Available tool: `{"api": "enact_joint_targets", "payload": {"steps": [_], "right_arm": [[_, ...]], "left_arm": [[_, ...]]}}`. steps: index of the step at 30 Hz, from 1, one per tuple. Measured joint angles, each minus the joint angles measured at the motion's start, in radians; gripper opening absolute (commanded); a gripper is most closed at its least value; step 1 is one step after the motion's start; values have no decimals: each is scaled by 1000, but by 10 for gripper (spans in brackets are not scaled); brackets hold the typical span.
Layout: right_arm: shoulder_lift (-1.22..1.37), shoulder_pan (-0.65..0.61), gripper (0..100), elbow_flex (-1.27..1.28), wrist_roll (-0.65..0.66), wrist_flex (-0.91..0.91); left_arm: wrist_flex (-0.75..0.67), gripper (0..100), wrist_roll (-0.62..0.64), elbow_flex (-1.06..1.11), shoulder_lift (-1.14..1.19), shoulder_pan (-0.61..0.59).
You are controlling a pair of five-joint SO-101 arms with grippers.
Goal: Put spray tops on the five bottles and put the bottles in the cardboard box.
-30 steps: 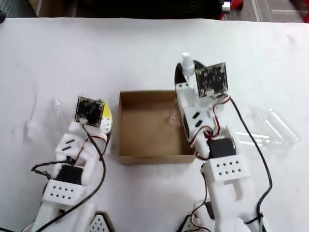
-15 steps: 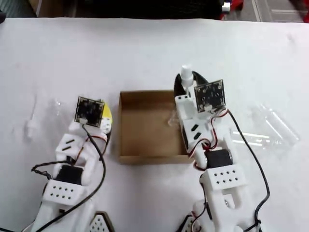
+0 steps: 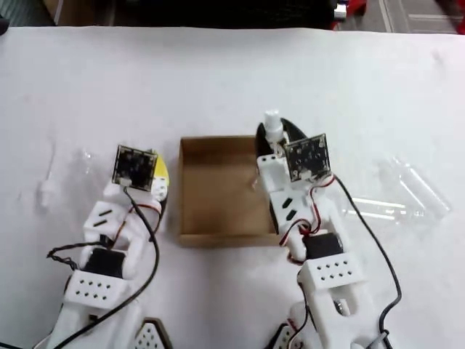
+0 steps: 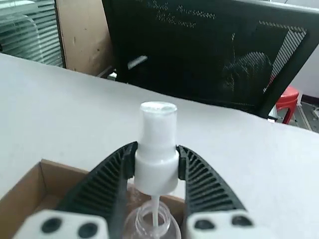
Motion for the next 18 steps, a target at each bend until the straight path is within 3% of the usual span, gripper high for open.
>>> {"api": "enact_joint_targets", "payload": {"steps": [15,18], "right_arm": [[-2,0,20,57,0,0],[-2,0,98,57,0,0]], "left_arm": [[0,26,0,0,0,0],[0,26,0,0,0,0]]}}
